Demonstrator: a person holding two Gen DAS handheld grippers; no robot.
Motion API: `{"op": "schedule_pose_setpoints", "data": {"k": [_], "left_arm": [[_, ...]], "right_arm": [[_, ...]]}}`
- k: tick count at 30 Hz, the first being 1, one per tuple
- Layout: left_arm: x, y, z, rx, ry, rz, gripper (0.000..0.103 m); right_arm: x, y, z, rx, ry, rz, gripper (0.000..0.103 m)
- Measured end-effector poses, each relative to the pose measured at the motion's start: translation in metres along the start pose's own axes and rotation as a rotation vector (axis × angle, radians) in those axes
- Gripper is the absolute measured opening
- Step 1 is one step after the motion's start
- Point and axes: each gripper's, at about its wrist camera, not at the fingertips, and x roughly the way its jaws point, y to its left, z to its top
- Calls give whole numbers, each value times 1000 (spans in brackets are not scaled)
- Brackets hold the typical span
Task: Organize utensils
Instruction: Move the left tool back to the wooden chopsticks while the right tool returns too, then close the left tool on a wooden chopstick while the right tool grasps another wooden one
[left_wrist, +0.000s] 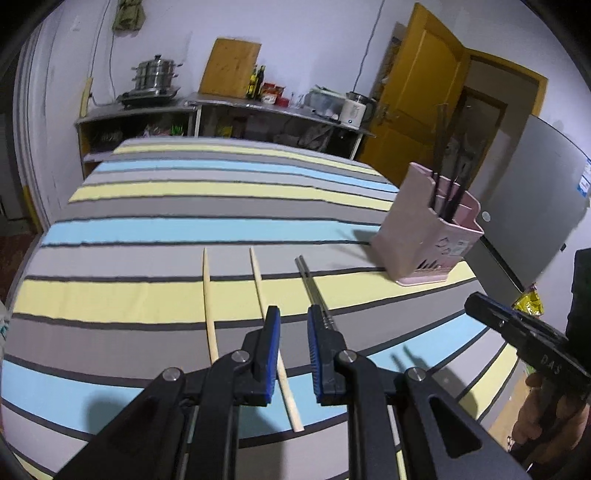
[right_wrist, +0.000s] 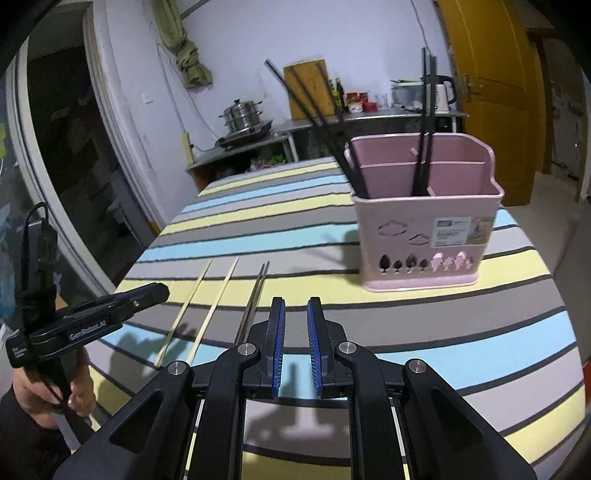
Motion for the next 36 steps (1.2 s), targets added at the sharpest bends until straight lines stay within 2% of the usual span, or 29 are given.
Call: {"op": "schedule_pose_setpoints", "data": {"k": [4,14,20,32,36], "left_arm": [[11,7,-2,-15,23,6,16],[36,40,0,-45,69,125,16],[54,51,12,-49,85,131,16],[93,66,35,-63,129,131,16],[95,65,36,-31,118,134,13]], "right_arm": [[17,5,-1,-11,37,12,13],[56,28,2,-42,102,75,13],[84,45,12,-56,126,108,13],[117,55,21,-56,165,108,13],[129,57,25,-47,180,108,13]]}}
